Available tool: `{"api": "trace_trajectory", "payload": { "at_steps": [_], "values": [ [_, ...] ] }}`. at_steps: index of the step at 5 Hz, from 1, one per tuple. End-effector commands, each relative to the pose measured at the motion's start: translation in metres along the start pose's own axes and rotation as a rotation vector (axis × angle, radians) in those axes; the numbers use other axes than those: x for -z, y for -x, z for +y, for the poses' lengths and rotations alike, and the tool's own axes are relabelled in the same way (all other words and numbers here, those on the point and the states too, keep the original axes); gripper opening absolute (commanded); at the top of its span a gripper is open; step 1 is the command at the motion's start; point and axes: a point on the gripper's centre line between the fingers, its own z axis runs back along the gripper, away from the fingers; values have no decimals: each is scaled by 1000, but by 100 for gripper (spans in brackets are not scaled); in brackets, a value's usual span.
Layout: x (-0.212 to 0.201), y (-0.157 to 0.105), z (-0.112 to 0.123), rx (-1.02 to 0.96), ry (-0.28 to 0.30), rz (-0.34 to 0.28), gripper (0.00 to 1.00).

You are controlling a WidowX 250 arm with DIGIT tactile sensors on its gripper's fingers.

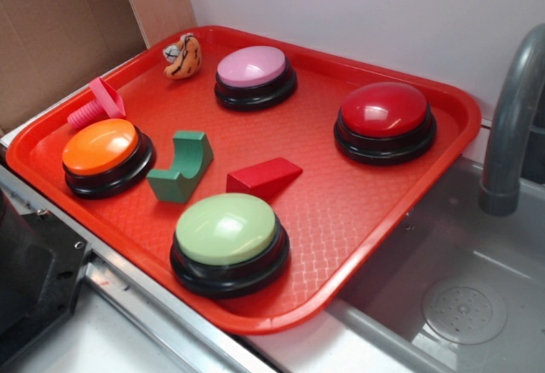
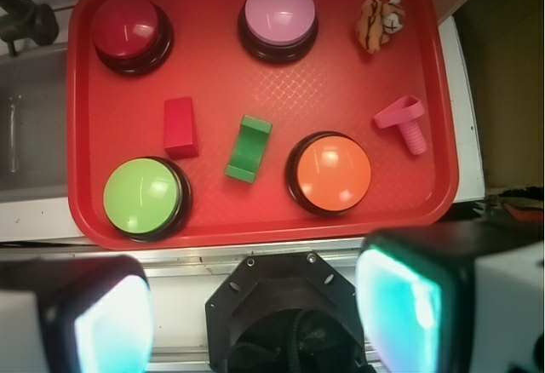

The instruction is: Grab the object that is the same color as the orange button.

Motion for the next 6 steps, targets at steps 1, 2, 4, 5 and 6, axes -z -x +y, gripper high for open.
{"api": "trace_trajectory", "payload": {
  "at_steps": [1, 2, 4, 5, 6],
  "values": [
    [0, 0, 0, 0, 0, 0, 100],
    [18, -34, 28, -203, -55, -20, 100],
    [45, -86, 98, -697, -126, -100, 100],
    [71, -95, 140, -945, -160, -109, 100],
    [96, -100, 162, -1116, -196, -111, 100]
  ]
}}
